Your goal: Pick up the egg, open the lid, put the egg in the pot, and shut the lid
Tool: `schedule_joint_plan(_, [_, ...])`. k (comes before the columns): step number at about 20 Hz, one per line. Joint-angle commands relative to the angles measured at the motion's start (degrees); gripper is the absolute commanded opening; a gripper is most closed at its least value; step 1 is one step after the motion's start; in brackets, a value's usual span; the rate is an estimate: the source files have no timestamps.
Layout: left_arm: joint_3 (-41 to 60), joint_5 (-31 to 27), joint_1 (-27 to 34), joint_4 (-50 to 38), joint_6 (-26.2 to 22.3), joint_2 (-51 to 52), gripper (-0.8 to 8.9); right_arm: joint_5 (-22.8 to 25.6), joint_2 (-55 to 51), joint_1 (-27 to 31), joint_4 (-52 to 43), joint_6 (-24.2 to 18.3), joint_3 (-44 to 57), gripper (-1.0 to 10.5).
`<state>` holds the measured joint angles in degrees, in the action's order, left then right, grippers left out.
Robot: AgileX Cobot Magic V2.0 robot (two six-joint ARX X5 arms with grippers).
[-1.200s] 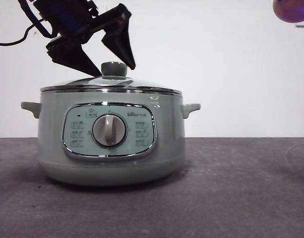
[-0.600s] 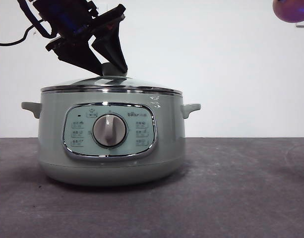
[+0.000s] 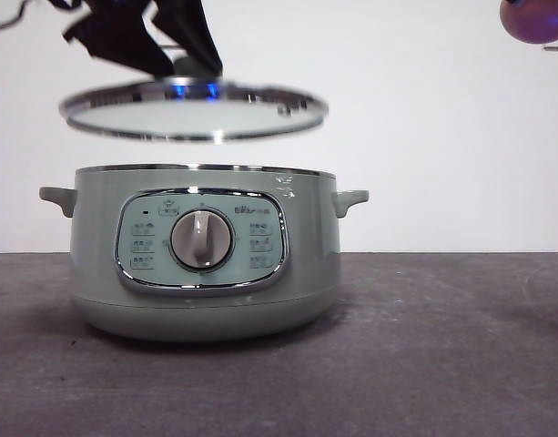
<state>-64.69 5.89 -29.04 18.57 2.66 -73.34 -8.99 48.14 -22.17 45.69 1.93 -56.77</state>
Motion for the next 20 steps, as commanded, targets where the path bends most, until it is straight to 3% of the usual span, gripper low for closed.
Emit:
schedule_joint_plan(1, [-0.31,-1.05,-0.13,-0.11,0.39,5.20,-0.08,-0.96,1.40,-0.87,-1.84,-0.33,0.02,-0.1])
schedule_joint_plan(3, [-0.31,-2.97,-0.13,2.67,0.37,10.21,-0.08,-4.42,3.63,-2.12,-4.98,-0.31,0.02,-0.1])
schedule_joint_plan(10, [-0.31,-7.85,-0.13,17.66,0.39,27.08,-0.08,-4.48,20.46,-10.03,-18.75,-0.11,-4.09,-0.1])
schedule_joint_plan(15, [-0.31,-11.78,-0.15,24.81,0.83,34.73,-0.08,-4.15,39.80,-14.69,-21.38,-2.60,-17.97,-0.1])
schedule_joint_plan(20, [-0.31,-11.85,-0.15,27.87,1.90,37.62,-0.08,-2.21,57.42,-17.86,-21.24,-5.51,-31.67,-0.1])
